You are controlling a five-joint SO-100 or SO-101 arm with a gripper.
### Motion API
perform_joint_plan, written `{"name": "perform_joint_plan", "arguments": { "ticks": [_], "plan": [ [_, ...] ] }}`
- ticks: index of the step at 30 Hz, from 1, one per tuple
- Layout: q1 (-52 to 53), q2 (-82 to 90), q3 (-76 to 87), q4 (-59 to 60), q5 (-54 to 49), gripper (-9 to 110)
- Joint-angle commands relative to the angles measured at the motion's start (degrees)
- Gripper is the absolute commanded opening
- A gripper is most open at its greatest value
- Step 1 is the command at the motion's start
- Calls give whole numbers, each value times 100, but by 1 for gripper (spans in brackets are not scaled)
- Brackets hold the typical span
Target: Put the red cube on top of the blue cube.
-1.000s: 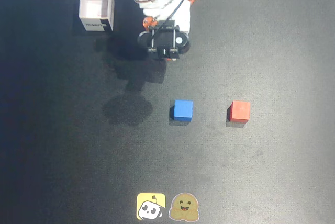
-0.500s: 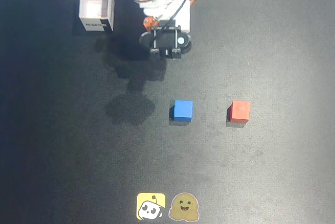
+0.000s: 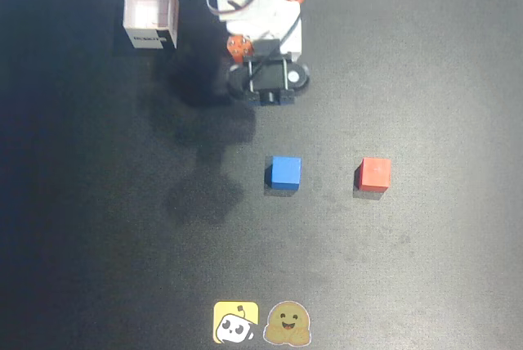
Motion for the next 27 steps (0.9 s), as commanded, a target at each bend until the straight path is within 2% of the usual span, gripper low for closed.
{"name": "perform_joint_plan", "arguments": {
  "ticks": [1, 17, 27],
  "plan": [
    [-141, -870, -1002, -70, -79, 0],
    [-729, -2725, -2646, -299, -62, 0],
    [-1063, -3120, -2795, -773, 53, 0]
  ]
}}
